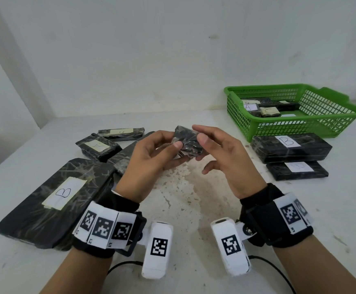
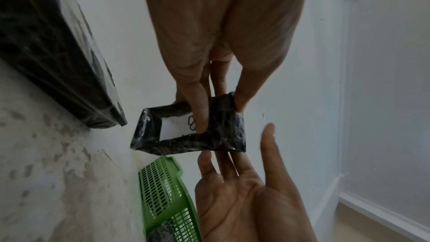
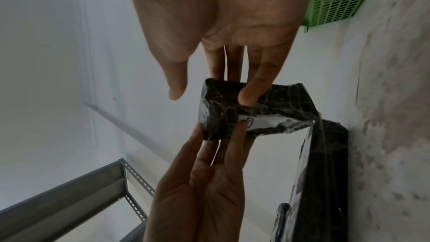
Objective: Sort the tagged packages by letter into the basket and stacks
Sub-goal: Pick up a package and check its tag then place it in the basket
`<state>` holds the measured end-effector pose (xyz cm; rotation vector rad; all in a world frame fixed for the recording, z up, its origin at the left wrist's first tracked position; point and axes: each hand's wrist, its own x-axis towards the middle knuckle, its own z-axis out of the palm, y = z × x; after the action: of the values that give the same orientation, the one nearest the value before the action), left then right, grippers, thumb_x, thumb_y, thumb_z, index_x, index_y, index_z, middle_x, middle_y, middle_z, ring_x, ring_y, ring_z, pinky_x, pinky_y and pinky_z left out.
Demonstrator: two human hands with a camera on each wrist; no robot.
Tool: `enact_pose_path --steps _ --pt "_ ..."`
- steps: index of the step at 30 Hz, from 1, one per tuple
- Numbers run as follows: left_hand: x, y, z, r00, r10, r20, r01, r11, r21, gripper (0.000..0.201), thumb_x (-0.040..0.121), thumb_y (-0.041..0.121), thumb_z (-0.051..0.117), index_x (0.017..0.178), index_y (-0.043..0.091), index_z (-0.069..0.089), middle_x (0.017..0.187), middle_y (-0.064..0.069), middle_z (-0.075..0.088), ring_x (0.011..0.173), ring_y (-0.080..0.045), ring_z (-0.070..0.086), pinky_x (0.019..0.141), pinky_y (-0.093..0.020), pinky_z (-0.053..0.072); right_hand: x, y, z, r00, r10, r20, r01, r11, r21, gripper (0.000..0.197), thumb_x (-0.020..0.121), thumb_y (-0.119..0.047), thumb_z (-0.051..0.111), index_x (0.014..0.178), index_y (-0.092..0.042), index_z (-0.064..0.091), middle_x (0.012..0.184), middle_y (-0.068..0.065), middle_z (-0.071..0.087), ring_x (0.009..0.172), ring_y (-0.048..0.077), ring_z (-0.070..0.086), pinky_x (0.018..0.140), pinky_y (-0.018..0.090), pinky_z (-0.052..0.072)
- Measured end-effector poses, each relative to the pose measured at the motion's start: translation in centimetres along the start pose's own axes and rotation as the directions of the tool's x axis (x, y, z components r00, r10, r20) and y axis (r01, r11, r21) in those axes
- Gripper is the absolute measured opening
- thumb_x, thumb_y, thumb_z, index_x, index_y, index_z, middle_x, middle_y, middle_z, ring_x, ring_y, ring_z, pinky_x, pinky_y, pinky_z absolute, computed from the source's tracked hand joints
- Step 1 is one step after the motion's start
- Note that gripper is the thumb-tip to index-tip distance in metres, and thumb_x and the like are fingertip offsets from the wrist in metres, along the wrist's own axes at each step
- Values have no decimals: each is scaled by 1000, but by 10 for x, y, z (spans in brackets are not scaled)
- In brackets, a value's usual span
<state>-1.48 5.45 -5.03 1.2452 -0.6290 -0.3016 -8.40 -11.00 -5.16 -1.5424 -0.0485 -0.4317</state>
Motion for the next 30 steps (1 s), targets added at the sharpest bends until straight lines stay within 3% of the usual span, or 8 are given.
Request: enact_pose_path --steps 2,7,9,14,19,24,27,30 --pt "-1 -1 0 1000 10 1 -10 1000 29 20 87 14 68 104 3 64 97 -5 74 99 -22 72 85 -30 57 1 2 1 997 -41 -67 39 999 -22 36 82 -36 66 111 -17 72 96 -1 70 72 11 61 54 24 52" --pt "-1 -4 3 999 10 -44 -8 999 51 26 84 17 70 102 -1 68 97 -13 74 95 -23 72 83 -30 58 3 10 1 985 -131 -116 130 991 -19 12 88 -6 68 99 -5 74 90 8 72 78 11 66 65 19 51" --pt "-1 -6 2 997 16 -69 -11 997 73 18 87 9 67 99 -4 68 92 -12 74 88 -21 73 78 -27 59 2 11 2 984 -144 -106 141 989 -38 12 87 -4 69 98 -3 74 92 10 72 83 10 67 72 18 51" --pt "-1 -5 3 995 37 -90 -28 994 106 7 89 -3 63 87 1 69 76 -1 74 75 -12 72 69 -22 59 2 8 3 990 -111 -91 113 993 20 18 81 -22 70 91 -7 75 89 4 73 84 10 67 74 19 51" --pt "-3 -3 4 997 51 -51 -46 994 100 15 91 8 61 85 -3 68 79 -3 73 80 -13 72 70 -24 58 3 9 2 976 -179 -126 176 984 -37 11 86 -11 69 92 -5 75 80 2 69 75 11 63 67 20 49" --pt "-3 -1 3 993 86 -77 -74 986 148 17 93 3 59 79 -1 67 70 3 72 71 -8 70 65 -21 57 0 8 5 979 -174 -106 168 984 -66 8 86 -15 71 86 -9 76 80 6 70 71 11 62 65 21 49" --pt "-3 -1 3 994 83 -75 -70 986 152 17 92 5 60 79 -1 67 70 1 71 71 -9 69 66 -22 58 0 6 6 980 -154 -124 149 987 -52 21 79 -33 72 78 -12 75 77 6 69 71 21 59 67 29 50" --pt "-4 -1 5 998 53 -46 -48 993 106 20 90 13 61 79 -1 69 75 -5 71 78 -16 71 68 -25 58 1 7 4 968 -198 -152 186 978 -93 24 84 -22 74 75 0 71 76 23 65 69 38 55 68 42 49"
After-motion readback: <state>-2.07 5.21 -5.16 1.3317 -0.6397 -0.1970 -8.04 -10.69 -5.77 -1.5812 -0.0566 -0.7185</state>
